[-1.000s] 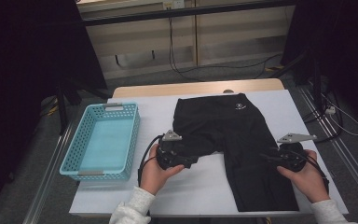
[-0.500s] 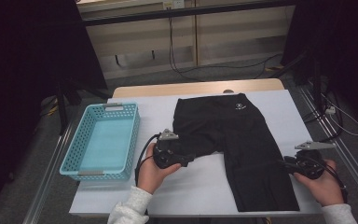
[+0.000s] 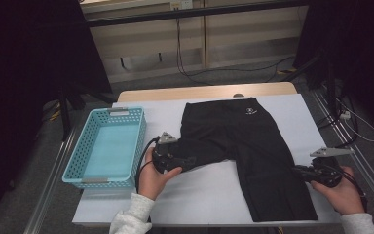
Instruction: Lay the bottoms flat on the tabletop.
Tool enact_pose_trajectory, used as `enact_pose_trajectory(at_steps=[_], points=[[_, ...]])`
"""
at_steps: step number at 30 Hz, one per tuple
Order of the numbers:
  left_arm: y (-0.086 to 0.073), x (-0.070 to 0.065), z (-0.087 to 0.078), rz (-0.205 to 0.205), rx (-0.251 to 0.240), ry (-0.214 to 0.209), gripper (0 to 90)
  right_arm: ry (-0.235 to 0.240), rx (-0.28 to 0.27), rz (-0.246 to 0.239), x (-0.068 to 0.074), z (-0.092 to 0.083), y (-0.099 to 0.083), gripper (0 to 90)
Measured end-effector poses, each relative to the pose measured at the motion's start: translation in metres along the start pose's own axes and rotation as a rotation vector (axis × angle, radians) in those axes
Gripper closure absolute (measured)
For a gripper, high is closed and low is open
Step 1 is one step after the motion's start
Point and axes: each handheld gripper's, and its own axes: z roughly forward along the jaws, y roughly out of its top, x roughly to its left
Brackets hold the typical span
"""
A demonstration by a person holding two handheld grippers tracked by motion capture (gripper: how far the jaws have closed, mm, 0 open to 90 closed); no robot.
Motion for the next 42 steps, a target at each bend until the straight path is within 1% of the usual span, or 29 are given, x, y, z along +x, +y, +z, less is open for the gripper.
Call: enact_pose_trajectory(at_steps=[2,3,4,6,7,8,10,12,14,17,18,19,20,22,24,25,26,28,29,30,31,32,33,34,35,36,38,40,42], points=[[0.000,0.003,-0.001,-0.001,-0.007,0.026,16.6,0.006,-0.008,-0.024,0.006,0.001,0.005,63.0],[0.000,0.006,-0.003,0.007,-0.003,0.039,16.5,0.003,-0.027,-0.035,0.009,0.002,0.007,58.1],[-0.001,0.008,-0.003,0.003,-0.005,0.056,16.4,0.007,-0.038,-0.044,0.012,0.003,0.010,54.8],[-0.003,0.013,-0.004,-0.015,-0.010,0.064,15.7,0.023,-0.058,-0.050,0.017,0.005,0.015,48.5],[-0.004,0.014,-0.004,-0.024,-0.005,0.068,15.3,0.028,-0.065,-0.055,0.020,0.007,0.017,47.0],[-0.005,0.016,-0.004,-0.025,-0.005,0.075,14.6,0.032,-0.075,-0.058,0.022,0.009,0.019,46.7],[-0.007,0.019,-0.004,-0.021,0.003,0.088,14.2,0.045,-0.089,-0.067,0.025,0.013,0.021,41.9],[-0.009,0.021,-0.004,-0.029,0.007,0.101,14.2,0.049,-0.084,-0.073,0.027,0.016,0.023,39.8],[-0.010,0.023,-0.004,-0.028,0.001,0.110,14.6,0.052,-0.095,-0.089,0.030,0.018,0.025,37.1],[-0.012,0.025,-0.004,-0.048,-0.007,0.116,16.3,0.055,-0.110,-0.104,0.033,0.019,0.028,35.1],[-0.013,0.026,-0.004,-0.062,-0.013,0.116,18.0,0.057,-0.113,-0.105,0.034,0.020,0.029,34.5],[-0.014,0.026,-0.004,-0.088,-0.020,0.113,22.0,0.057,-0.113,-0.106,0.035,0.021,0.029,33.6],[-0.014,0.028,-0.004,-0.083,-0.017,0.108,24.2,0.057,-0.111,-0.106,0.035,0.022,0.030,33.3],[-0.016,0.029,-0.002,-0.084,-0.002,0.121,28.0,0.061,-0.108,-0.110,0.036,0.024,0.029,32.0],[-0.019,0.029,0.000,-0.107,0.016,0.115,33.1,0.059,-0.104,-0.115,0.036,0.026,0.029,31.0],[-0.021,0.027,0.002,-0.117,0.022,0.121,35.3,0.061,-0.103,-0.117,0.037,0.026,0.030,30.9],[-0.022,0.027,0.004,-0.114,0.034,0.123,36.2,0.063,-0.104,-0.119,0.037,0.026,0.030,30.9],[-0.025,0.028,0.008,-0.109,0.059,0.122,43.1,0.064,-0.104,-0.130,0.038,0.026,0.030,30.5],[-0.026,0.027,0.008,-0.103,0.051,0.135,46.3,0.063,-0.104,-0.133,0.038,0.026,0.029,30.5],[-0.026,0.026,0.007,-0.094,0.055,0.137,51.2,0.063,-0.104,-0.129,0.039,0.026,0.029,30.1],[-0.025,0.026,0.006,-0.113,0.062,0.117,58.3,0.067,-0.102,-0.128,0.039,0.026,0.029,29.7],[-0.025,0.025,0.005,-0.103,0.070,0.119,62.7,0.070,-0.101,-0.128,0.039,0.026,0.028,29.7],[-0.024,0.024,0.004,-0.090,0.075,0.124,64.0,0.069,-0.102,-0.129,0.039,0.025,0.028,29.7],[-0.023,0.023,0.004,-0.093,0.068,0.109,67.4,0.066,-0.104,-0.131,0.039,0.025,0.028,29.6],[-0.022,0.023,0.003,-0.095,0.077,0.088,72.3,0.067,-0.106,-0.131,0.040,0.025,0.028,29.4],[-0.021,0.022,0.003,-0.087,0.080,0.089,74.7,0.068,-0.107,-0.132,0.040,0.025,0.029,29.2],[-0.022,0.022,0.005,-0.108,0.084,0.073,77.9,0.067,-0.112,-0.132,0.040,0.025,0.029,28.7],[-0.024,0.022,0.007,-0.111,0.091,0.059,80.1,0.068,-0.116,-0.130,0.040,0.025,0.029,27.8],[-0.023,0.020,0.006,-0.132,0.083,0.044,83.6,0.069,-0.118,-0.136,0.040,0.024,0.030,27.6]])
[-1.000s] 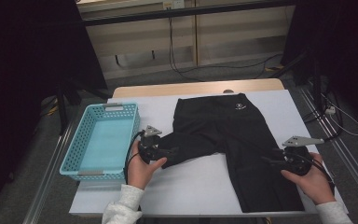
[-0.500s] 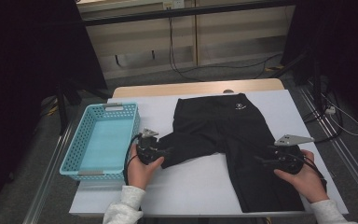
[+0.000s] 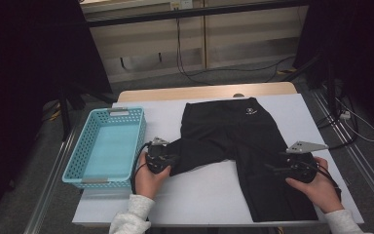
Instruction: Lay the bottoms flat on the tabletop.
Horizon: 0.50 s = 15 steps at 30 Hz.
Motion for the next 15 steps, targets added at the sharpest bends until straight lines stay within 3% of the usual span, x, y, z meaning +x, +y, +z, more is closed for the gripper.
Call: enact_pose_trajectory(at_steps=[1,15], points=[[0.001,0.000,-0.002,-0.003,-0.001,-0.007,88.1,-0.001,-0.002,-0.003,0.000,0.000,0.000,26.7],[0.009,-0.021,-0.010,0.017,-0.011,-0.111,88.9,0.011,-0.008,-0.020,0.005,0.000,0.003,22.9]])
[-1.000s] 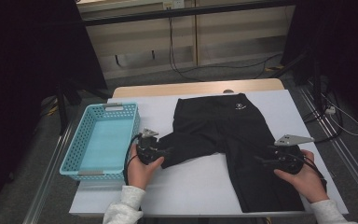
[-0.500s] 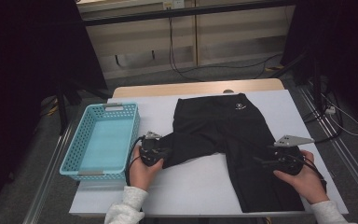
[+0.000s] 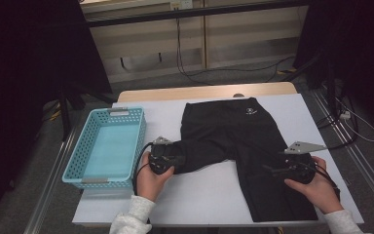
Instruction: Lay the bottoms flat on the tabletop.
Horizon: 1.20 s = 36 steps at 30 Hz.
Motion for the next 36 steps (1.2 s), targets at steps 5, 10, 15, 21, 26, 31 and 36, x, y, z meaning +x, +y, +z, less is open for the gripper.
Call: enact_pose_trajectory(at_steps=[5,10,15,21,26,31,36], points=[[0.005,-0.012,-0.003,0.019,-0.016,-0.032,89.0,0.005,0.004,-0.010,0.001,0.001,0.000,22.9],[0.009,-0.021,-0.008,0.023,-0.033,-0.083,89.0,0.009,0.002,-0.014,0.004,0.001,0.001,23.0],[0.010,-0.037,-0.005,0.045,-0.025,-0.122,89.0,0.014,-0.004,-0.017,0.006,0.001,0.003,22.6],[0.013,-0.048,-0.006,0.070,-0.043,-0.164,88.2,0.027,-0.011,-0.028,0.010,0.001,0.004,22.6],[0.013,-0.041,-0.005,0.114,-0.091,-0.090,53.1,0.042,-0.006,-0.044,0.015,0.006,0.006,22.6],[0.011,-0.031,-0.006,0.124,-0.099,-0.009,29.7,0.058,-0.004,-0.058,0.021,0.010,0.008,22.5],[0.008,-0.020,-0.011,0.114,-0.080,0.041,23.8,0.068,-0.005,-0.071,0.027,0.012,0.011,22.0]])
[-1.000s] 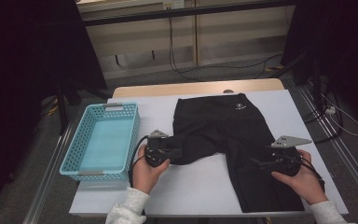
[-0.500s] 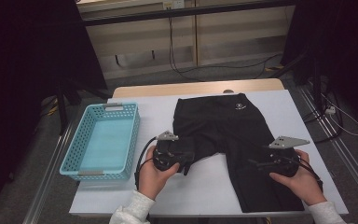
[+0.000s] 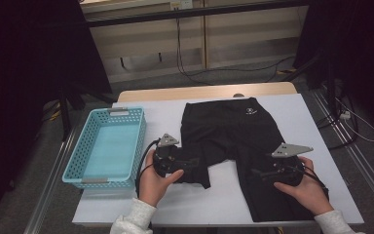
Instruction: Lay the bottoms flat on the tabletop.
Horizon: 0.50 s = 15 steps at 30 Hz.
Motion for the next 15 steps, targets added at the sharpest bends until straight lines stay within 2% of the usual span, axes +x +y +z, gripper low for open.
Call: enact_pose_trajectory(at_steps=[6,10,15], points=[[-0.010,0.010,-0.004,-0.020,0.021,0.047,20.4,0.008,-0.003,-0.008,0.006,0.004,0.003,21.4],[-0.014,0.011,-0.006,0.002,0.040,0.060,20.2,0.017,-0.011,-0.011,0.009,0.007,0.006,20.6],[-0.018,0.014,-0.009,0.006,0.034,0.080,19.4,0.027,-0.024,-0.005,0.014,0.012,0.010,19.2]])
